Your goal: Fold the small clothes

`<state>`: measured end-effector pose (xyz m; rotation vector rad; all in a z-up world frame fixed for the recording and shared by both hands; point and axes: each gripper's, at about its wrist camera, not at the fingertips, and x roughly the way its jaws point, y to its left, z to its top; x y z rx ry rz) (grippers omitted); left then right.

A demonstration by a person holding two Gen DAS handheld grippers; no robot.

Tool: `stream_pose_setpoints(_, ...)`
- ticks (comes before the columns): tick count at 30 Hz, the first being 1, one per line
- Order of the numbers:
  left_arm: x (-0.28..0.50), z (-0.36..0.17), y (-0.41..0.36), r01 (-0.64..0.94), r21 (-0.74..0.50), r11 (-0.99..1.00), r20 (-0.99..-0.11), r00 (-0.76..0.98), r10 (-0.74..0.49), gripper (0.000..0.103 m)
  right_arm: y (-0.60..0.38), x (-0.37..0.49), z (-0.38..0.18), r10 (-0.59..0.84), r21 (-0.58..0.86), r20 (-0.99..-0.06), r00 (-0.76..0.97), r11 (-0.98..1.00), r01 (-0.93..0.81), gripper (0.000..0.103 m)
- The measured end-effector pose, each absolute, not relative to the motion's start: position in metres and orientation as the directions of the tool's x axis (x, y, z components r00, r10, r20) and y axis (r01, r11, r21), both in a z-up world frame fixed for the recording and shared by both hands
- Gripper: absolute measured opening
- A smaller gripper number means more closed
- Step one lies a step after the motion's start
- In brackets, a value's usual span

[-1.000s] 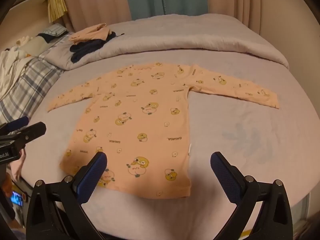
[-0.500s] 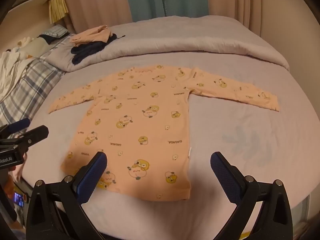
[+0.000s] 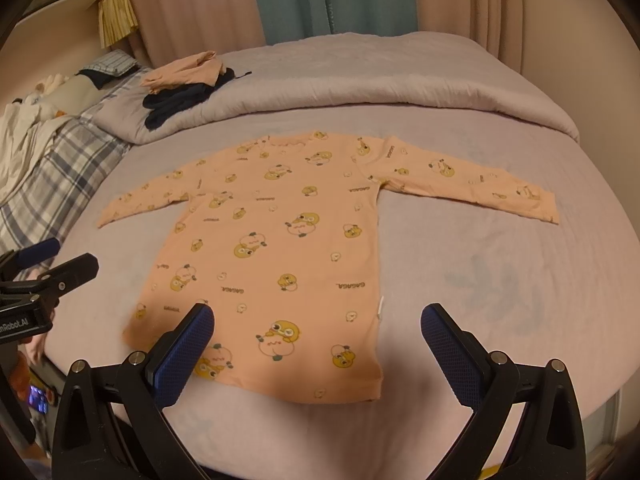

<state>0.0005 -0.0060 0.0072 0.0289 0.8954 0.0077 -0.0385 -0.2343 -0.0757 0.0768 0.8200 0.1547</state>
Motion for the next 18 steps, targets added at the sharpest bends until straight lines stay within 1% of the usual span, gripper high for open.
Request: stream_pose_setpoints(18, 0.0002, 0.0094, -0.0077, 0.005, 0.043, 0.999, -0.773, 0.634, 0.030, 0.103, -0.2342, -0.0368, -0.0740, 0.171, 0.131, -0.722, 0.670, 0.985, -0.110, 0.102)
